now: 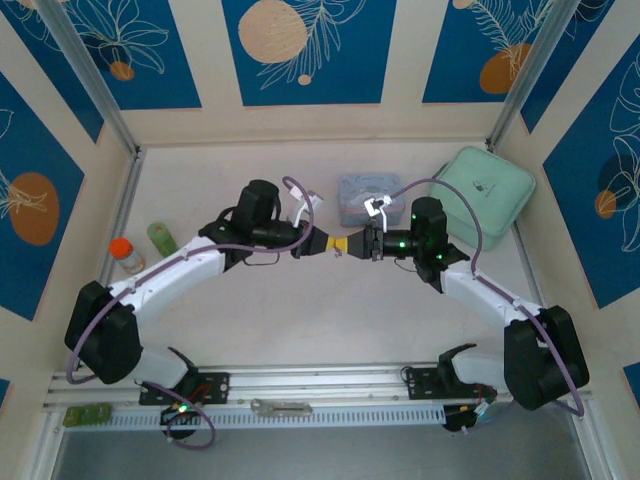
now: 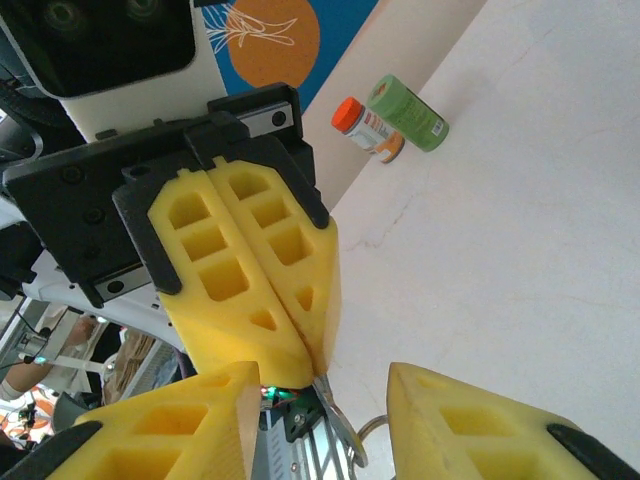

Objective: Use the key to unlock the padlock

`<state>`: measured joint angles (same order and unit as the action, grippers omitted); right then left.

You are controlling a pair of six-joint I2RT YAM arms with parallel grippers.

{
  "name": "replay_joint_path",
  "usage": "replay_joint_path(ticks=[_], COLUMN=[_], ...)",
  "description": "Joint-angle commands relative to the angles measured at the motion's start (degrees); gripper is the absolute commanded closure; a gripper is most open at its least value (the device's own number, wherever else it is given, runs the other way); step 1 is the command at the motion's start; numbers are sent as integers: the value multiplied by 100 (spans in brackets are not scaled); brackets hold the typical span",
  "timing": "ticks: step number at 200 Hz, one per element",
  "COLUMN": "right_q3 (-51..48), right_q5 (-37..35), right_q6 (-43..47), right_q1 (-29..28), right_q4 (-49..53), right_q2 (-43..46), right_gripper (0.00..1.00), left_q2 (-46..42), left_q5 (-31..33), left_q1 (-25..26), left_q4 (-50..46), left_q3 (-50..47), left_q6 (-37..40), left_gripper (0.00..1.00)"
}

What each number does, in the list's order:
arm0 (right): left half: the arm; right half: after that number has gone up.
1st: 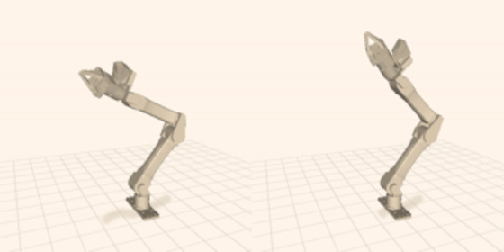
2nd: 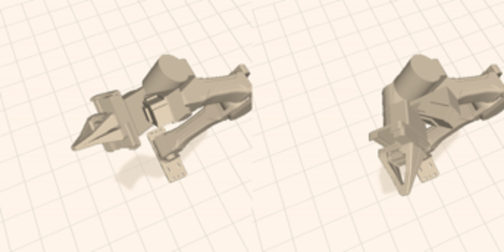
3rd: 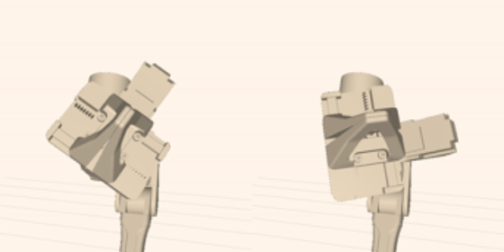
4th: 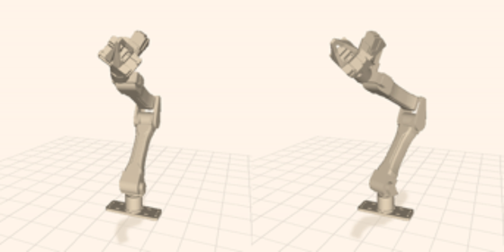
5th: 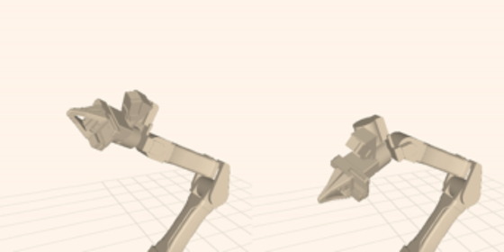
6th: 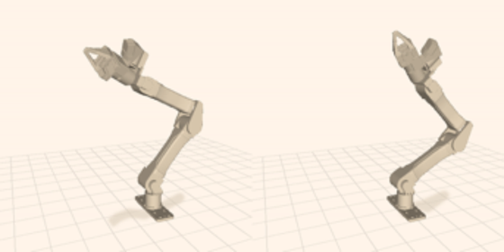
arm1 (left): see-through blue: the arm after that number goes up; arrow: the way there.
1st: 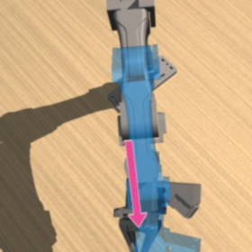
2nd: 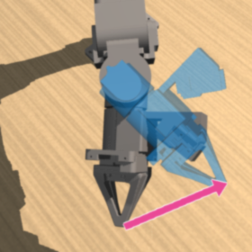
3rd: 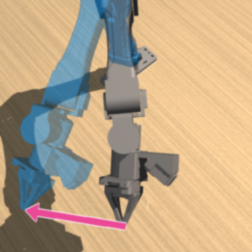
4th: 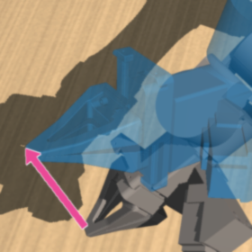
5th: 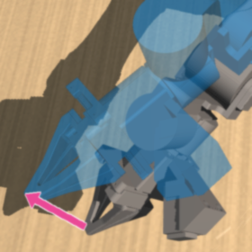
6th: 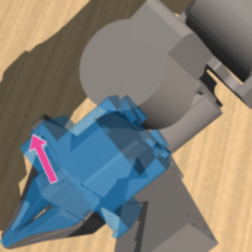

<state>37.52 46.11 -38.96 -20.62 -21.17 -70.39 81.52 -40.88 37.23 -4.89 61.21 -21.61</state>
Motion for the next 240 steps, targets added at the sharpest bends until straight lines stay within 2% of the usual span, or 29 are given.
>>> replay_joint_path(ticks=[1,19,52,92,97,106,112,123,131,140,170,199,216,240], right_q3=[-43,-43,-34,10,2,-10,-21,-38,-51,-62,-103,-127,-152,-106], right_q5=[109,114,144,236,220,170,128,30,-31,-81,-302,-799,-1753,-3743], right_q6=[96,99,30,5,15,57,108,208,275,314,369,414,697,1591], right_q1=[-12,-12,-25,-21,-23,-21,-21,-21,-27,-22,-54,-164,-373,-919], right_q4=[152,175,25,-67,-55,-5,42,156,231,285,315,332,685,1407], right_q2=[87,110,35,2,16,62,108,199,248,286,346,423,678,1176], right_gripper=[61,61,74,100,100,100,100,100,100,100,100,100,100,100], left_q2=[-187,-206,-206,-239,-261,-321,-377,-496,-575,-613,-462,-336,-338,-265], left_q5=[-35,-40,-91,59,159,379,570,909,1065,1185,1270,1717,2135,2668], left_q1=[-80,-93,-93,-98,-108,-139,-170,-245,-298,-313,-216,97,221,349], left_q4=[418,555,695,789,795,809,841,1015,1298,1733,3361,3946,4070,3874], left_q3=[-94,-127,-157,-254,-271,-329,-399,-579,-760,-977,-1547,-1699,-1768,-1814], left_q6=[-189,-263,-363,-500,-531,-626,-723,-990,-1282,-1667,-2992,-3427,-3671,-4328], left_gripper=[100,100,100,100,87,52,34,14,10,10,20,20,19,21])
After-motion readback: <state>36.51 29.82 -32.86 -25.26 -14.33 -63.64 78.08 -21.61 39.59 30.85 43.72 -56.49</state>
